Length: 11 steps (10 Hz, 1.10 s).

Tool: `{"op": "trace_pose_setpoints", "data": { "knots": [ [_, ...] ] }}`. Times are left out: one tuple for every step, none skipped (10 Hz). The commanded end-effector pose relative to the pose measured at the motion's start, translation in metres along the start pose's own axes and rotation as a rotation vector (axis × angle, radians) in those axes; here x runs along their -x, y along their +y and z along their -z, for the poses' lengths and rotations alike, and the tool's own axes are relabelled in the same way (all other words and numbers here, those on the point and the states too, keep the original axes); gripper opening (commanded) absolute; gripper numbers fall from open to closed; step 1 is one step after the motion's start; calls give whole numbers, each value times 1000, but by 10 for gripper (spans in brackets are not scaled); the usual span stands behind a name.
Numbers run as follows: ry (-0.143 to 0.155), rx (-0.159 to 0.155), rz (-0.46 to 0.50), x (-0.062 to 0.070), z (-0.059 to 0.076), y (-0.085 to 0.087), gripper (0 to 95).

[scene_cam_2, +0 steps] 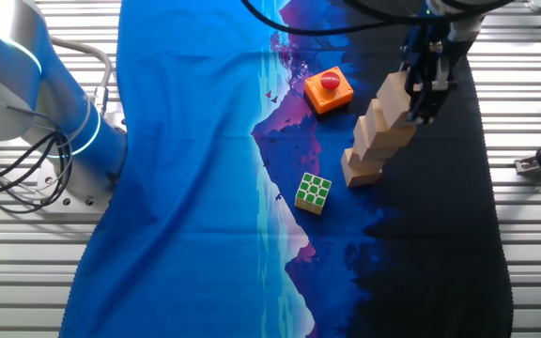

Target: Stack the blocks in a vertical line of five

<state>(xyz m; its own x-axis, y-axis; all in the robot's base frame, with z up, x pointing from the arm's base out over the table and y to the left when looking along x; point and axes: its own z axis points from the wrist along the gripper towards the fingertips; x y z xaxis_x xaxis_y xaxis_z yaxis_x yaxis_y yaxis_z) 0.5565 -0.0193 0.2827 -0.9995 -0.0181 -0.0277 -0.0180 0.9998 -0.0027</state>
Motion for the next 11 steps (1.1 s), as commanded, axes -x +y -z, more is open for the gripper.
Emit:
{"op": "trace_pose_setpoints", "data": {
  "knots": [
    [-3,6,4,-3,-2,0,0],
    [-4,13,5,-4,-3,0,0],
    [-9,37,12,-5,-4,-1,190],
    [-12,55,11,-5,-4,-2,380],
    [-12,55,11,-5,-4,-2,380],
    [-12,55,11,-5,-4,-2,380],
    [-12,55,11,-5,-4,-2,380],
    [-12,55,11,-5,-4,-2,380],
    [-12,55,11,-5,-4,-2,380],
    [-12,55,11,-5,-4,-2,380],
    [-12,55,11,-5,-4,-2,380]
  ]
}}
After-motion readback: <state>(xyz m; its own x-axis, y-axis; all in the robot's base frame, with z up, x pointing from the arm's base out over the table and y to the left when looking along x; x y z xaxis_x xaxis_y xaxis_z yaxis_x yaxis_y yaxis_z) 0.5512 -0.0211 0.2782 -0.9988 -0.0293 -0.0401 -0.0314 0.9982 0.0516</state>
